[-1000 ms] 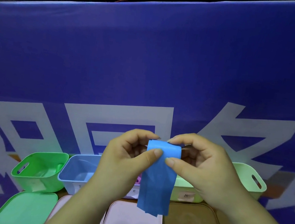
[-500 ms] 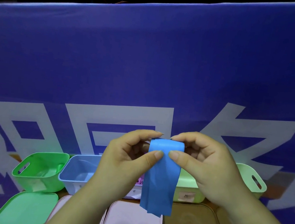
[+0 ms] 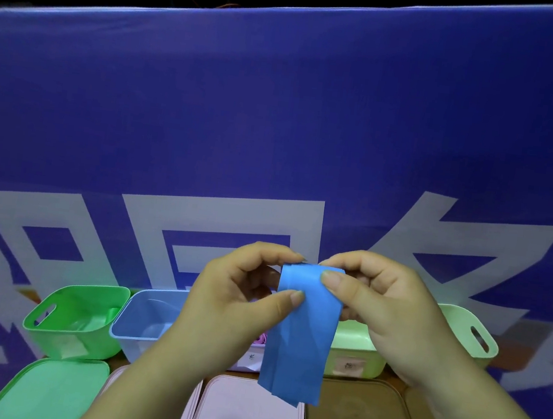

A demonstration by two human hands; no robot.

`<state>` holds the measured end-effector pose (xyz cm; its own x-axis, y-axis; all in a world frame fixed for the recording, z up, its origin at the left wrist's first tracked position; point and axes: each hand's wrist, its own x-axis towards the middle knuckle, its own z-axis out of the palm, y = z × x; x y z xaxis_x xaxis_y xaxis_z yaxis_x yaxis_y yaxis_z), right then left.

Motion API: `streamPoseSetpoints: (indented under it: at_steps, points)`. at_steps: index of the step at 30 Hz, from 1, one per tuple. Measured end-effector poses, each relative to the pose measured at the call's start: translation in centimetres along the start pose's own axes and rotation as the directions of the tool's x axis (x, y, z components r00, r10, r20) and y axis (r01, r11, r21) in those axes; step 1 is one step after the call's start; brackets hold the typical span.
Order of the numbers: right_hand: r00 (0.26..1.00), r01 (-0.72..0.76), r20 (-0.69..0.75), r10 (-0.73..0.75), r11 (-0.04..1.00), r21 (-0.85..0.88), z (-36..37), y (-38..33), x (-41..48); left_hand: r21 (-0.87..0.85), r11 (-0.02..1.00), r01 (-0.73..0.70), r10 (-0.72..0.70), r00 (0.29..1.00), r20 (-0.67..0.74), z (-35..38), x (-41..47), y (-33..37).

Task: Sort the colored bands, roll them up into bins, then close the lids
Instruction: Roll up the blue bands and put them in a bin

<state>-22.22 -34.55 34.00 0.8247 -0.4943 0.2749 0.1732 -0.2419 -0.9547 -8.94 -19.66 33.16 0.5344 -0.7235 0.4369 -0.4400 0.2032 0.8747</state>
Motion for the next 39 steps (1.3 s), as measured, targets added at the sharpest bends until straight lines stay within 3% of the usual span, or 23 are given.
streamPoseSetpoints:
  at_steps: [23, 39]
  points:
    - [0.992, 0.126, 0.035, -0.123, 0.987, -0.099, -0.12, 0.58, -0.25, -0.068, 0.996, 0.061, -0.064, 0.997, -0.037, 0.36, 0.12, 0.36]
    - [0.999, 0.027, 0.022, -0.025, 0.998, -0.055, -0.62, 0.59, 0.31, 0.014, 1.0, 0.022, -0.023, 1.0, 0.019, 0.38, 0.31, -0.38]
